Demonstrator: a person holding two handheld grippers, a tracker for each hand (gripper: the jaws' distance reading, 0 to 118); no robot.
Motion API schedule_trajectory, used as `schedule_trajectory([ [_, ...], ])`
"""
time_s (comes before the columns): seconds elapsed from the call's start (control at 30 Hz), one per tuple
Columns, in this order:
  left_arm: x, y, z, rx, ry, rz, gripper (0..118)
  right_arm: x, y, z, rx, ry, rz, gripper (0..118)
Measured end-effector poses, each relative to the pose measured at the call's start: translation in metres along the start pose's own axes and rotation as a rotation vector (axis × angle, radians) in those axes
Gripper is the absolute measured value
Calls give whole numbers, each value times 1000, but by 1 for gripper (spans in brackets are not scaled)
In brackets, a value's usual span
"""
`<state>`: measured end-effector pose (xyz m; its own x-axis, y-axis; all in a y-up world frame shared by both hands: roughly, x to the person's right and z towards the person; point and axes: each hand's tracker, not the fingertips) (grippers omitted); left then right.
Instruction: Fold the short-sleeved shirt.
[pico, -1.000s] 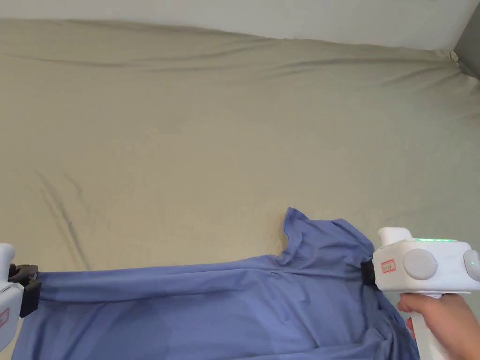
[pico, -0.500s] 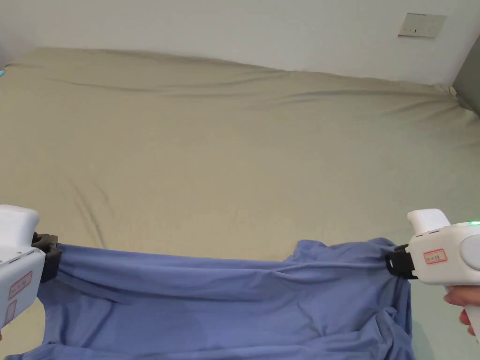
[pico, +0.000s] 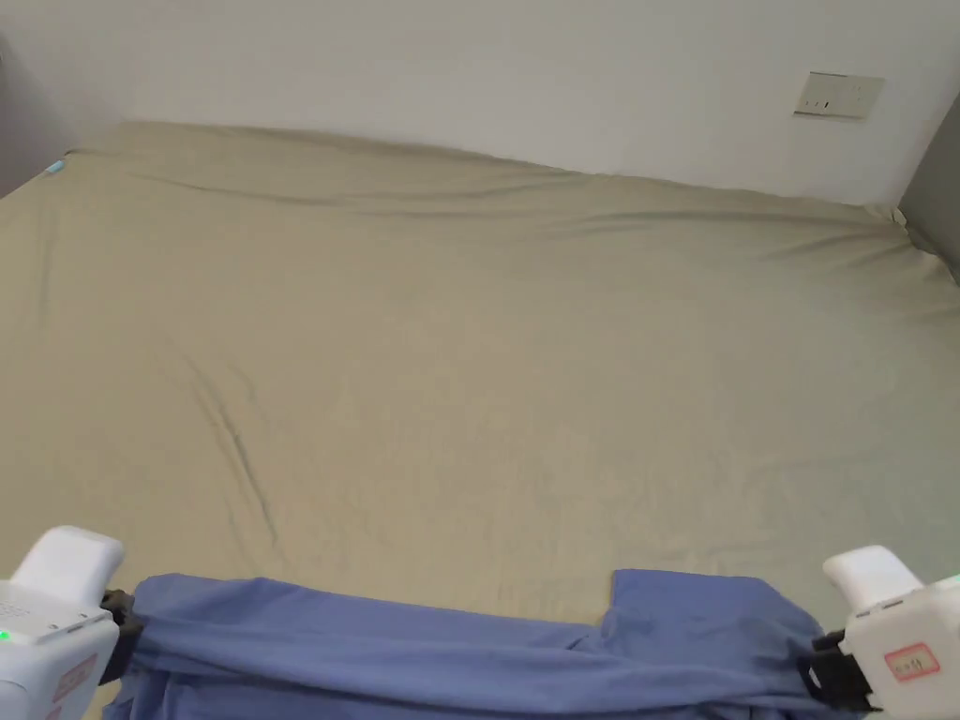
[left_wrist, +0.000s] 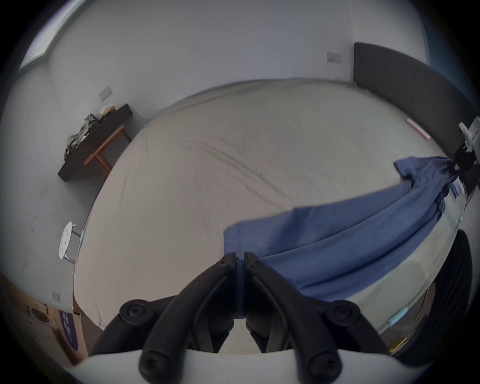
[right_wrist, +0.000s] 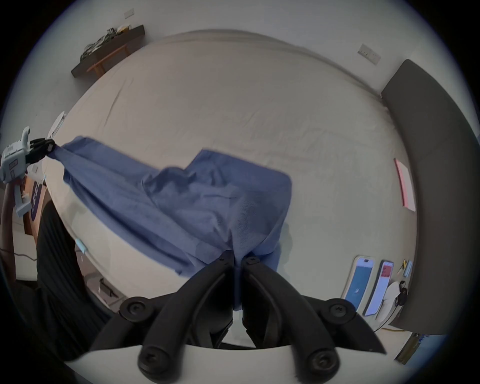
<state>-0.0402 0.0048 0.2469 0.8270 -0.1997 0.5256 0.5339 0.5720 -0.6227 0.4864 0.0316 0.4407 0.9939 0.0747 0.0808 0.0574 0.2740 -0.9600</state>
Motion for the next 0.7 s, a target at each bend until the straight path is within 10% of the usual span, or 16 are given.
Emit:
schedule_trajectory([
  [0.7,6,-46,-63,-264,-48,-113,5,-7,-39,-73,-255,63,-17,7],
])
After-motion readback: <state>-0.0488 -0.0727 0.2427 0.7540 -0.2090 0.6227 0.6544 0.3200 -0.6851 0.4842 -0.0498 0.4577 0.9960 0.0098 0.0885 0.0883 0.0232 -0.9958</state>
